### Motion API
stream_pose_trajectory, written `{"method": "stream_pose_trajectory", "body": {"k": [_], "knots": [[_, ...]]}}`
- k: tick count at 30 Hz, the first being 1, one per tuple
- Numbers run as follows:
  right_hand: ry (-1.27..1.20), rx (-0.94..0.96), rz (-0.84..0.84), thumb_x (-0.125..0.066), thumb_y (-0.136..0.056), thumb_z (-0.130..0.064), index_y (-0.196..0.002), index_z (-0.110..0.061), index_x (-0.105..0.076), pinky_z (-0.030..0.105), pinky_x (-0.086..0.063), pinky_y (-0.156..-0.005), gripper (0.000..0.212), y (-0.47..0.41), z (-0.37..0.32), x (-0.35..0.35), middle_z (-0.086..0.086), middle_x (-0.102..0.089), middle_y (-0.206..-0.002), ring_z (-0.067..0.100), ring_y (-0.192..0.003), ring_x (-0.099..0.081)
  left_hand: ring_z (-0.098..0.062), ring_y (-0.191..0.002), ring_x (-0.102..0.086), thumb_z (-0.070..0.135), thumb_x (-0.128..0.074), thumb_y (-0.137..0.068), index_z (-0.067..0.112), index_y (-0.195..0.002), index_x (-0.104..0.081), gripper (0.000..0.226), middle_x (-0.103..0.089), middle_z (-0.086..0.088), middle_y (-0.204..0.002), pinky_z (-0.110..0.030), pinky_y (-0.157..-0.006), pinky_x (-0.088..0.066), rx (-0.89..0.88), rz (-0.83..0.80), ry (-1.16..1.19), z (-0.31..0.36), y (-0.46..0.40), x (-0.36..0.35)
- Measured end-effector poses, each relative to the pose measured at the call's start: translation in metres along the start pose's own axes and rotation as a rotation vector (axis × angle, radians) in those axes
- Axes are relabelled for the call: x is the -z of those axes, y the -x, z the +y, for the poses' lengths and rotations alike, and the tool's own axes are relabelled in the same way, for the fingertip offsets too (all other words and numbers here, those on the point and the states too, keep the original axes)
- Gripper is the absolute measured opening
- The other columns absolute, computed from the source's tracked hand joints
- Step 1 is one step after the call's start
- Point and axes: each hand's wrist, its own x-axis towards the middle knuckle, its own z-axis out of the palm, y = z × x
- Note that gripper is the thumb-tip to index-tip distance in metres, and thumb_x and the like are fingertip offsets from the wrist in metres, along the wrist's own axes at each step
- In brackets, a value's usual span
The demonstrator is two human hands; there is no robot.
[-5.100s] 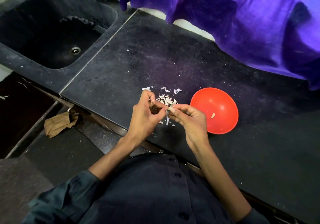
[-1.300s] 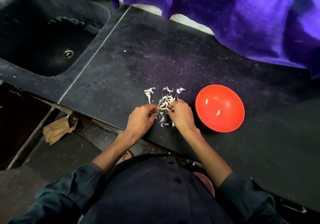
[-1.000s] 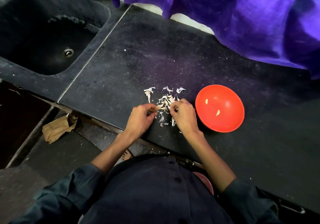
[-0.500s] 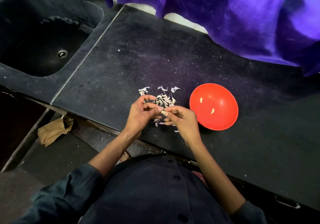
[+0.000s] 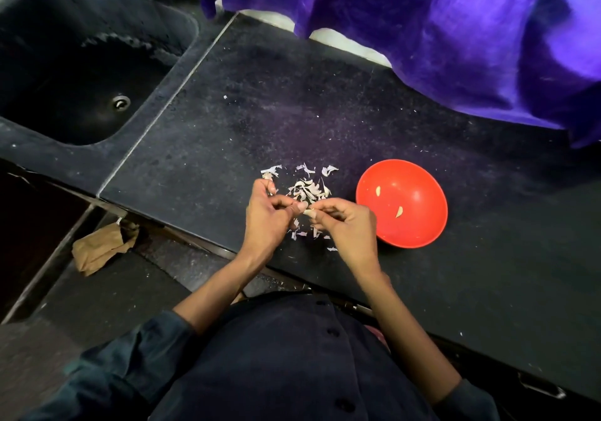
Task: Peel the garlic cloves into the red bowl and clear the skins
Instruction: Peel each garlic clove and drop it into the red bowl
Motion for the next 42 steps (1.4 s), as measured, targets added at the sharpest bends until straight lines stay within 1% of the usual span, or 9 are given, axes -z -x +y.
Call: {"method": "stream_pose_trajectory", "body": {"k": [3, 7, 13, 17, 21, 24, 29, 35, 42], "knots": [[0.253, 0.216, 0.050, -0.077, -0.077, -0.006, -0.081, -0.017, -0.077, 0.012, -0.047, -0.067, 0.012, 0.001, 0.001, -0.001, -0.010, -0.070, -0.075, 0.003, -0.067, -0.064, -0.019, -0.067, -0.063, 0.002, -0.075, -0.079, 0.024, -0.088, -0.030, 0.051, -0.070, 0.004, -0.066, -0.038, -0.077, -0.050, -0.054, 0.051, -0.145, 0.002, 0.001, -0.004], [0.213, 0.092, 0.016, -0.077, -0.079, -0.009, -0.081, -0.015, -0.077, 0.013, -0.047, -0.062, 0.007, 0.000, -0.003, 0.000, -0.015, -0.068, -0.067, -0.004, -0.058, -0.061, -0.007, -0.064, -0.059, 0.003, -0.071, -0.083, 0.016, -0.094, -0.031, 0.044, -0.068, 0.011, -0.072, -0.013, -0.062, -0.041, -0.193, 0.081, -0.334, 0.011, 0.008, -0.007], [-0.143, -0.250, -0.091, -0.070, -0.085, -0.002, -0.084, -0.006, -0.072, 0.024, -0.058, -0.058, 0.005, -0.004, -0.008, 0.001, 0.014, -0.072, -0.084, 0.009, -0.057, -0.065, 0.004, -0.055, -0.050, 0.005, -0.070, -0.085, 0.029, -0.093, -0.023, 0.053, -0.066, 0.010, -0.083, -0.020, -0.056, -0.033, -0.367, 0.070, -0.518, 0.007, 0.011, -0.007], [-0.328, -0.400, -0.141, -0.065, -0.087, 0.001, -0.093, 0.006, -0.067, 0.023, -0.057, -0.054, 0.008, -0.003, -0.011, 0.004, 0.011, -0.068, -0.075, 0.012, -0.054, -0.066, -0.001, -0.064, -0.050, 0.007, -0.066, -0.088, 0.045, -0.086, -0.014, 0.065, -0.066, 0.009, -0.091, -0.020, -0.058, -0.030, -0.426, 0.067, -0.591, 0.008, 0.012, -0.006], [-0.374, -0.382, -0.134, -0.061, -0.089, 0.003, -0.084, -0.002, -0.067, 0.024, -0.057, -0.057, 0.009, -0.001, -0.010, 0.004, 0.007, -0.068, -0.072, 0.012, -0.057, -0.067, 0.000, -0.061, -0.051, 0.015, -0.068, -0.089, 0.043, -0.087, -0.019, 0.056, -0.067, 0.009, -0.090, -0.029, -0.062, -0.037, -0.413, 0.048, -0.573, 0.007, 0.008, -0.007], [-0.417, -0.334, -0.093, -0.059, -0.090, 0.006, -0.086, -0.005, -0.066, 0.024, -0.057, -0.061, 0.014, -0.001, -0.007, 0.007, 0.007, -0.070, -0.078, 0.015, -0.066, -0.070, -0.008, -0.069, -0.064, 0.022, -0.070, -0.088, 0.032, -0.094, -0.042, 0.030, -0.070, 0.012, -0.088, -0.039, -0.071, -0.053, -0.338, 0.011, -0.452, 0.002, 0.003, -0.001], [-0.425, -0.282, -0.046, -0.061, -0.088, 0.005, -0.089, -0.005, -0.068, 0.025, -0.058, -0.066, 0.012, -0.002, -0.004, 0.009, 0.011, -0.068, -0.085, 0.018, -0.072, -0.071, 0.006, -0.071, -0.061, 0.006, -0.063, -0.090, 0.015, -0.098, -0.072, 0.015, -0.070, 0.016, -0.091, -0.032, -0.074, -0.055, -0.377, -0.004, -0.453, 0.000, 0.003, 0.004], [-0.339, -0.238, -0.026, -0.061, -0.090, 0.002, -0.091, -0.005, -0.069, 0.025, -0.059, -0.068, 0.011, -0.004, -0.004, 0.009, 0.012, -0.068, -0.084, 0.014, -0.070, -0.067, -0.006, -0.089, -0.067, 0.017, -0.072, -0.085, 0.013, -0.102, -0.075, 0.018, -0.072, 0.002, -0.102, -0.029, -0.081, -0.055, -0.420, -0.153, -0.428, -0.002, 0.003, 0.004], [-0.389, -0.280, -0.038, -0.060, -0.091, 0.001, -0.095, -0.005, -0.068, 0.025, -0.058, -0.065, 0.010, -0.003, -0.007, 0.009, 0.010, -0.067, -0.079, 0.015, -0.064, -0.066, -0.011, -0.084, -0.068, 0.024, -0.072, -0.083, 0.014, -0.095, -0.077, 0.016, -0.072, 0.004, -0.094, -0.037, -0.075, -0.057, -0.503, -0.077, -0.462, -0.002, 0.003, 0.004]]}}
